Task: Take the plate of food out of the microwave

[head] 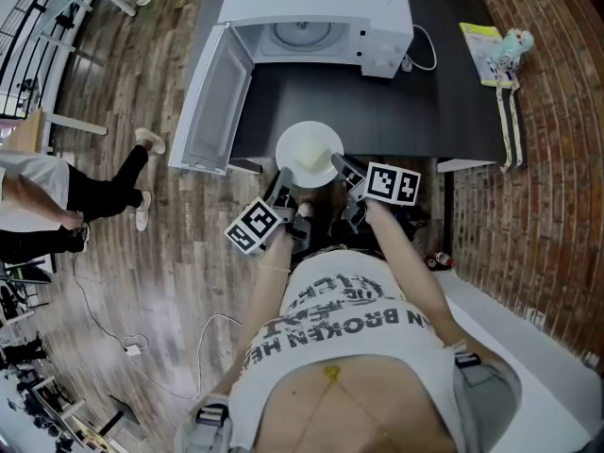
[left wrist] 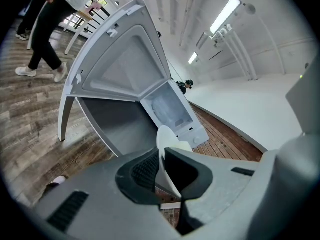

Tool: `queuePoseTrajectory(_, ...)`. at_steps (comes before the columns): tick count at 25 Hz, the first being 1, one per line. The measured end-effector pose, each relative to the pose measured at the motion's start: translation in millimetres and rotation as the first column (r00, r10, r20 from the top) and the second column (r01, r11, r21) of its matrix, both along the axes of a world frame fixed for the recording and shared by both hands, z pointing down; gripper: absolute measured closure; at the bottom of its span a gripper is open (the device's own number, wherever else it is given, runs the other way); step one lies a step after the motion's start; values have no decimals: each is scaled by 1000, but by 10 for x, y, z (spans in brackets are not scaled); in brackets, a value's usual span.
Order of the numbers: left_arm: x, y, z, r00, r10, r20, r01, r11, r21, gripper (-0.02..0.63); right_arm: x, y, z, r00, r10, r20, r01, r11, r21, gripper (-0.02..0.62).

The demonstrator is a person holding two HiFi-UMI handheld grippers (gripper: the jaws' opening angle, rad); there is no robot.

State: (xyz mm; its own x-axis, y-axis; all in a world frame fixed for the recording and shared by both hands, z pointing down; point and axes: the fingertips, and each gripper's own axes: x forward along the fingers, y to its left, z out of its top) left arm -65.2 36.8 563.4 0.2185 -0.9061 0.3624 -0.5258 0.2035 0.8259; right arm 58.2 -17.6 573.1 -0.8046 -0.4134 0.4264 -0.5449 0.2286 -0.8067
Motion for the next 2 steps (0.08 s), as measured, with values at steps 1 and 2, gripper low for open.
queuePoseTrajectory(1, 1, 1, -1, 1000, -1, 1, 1, 1000, 1, 569, 2, -1, -1, 1000, -1, 0, 1, 1000, 1, 541)
queuePoseTrajectory(2, 2, 1, -1, 1000, -2, 2, 2, 1000, 2, 569, 5, -2, -2, 1000, -2, 1, 2, 1000, 1, 541)
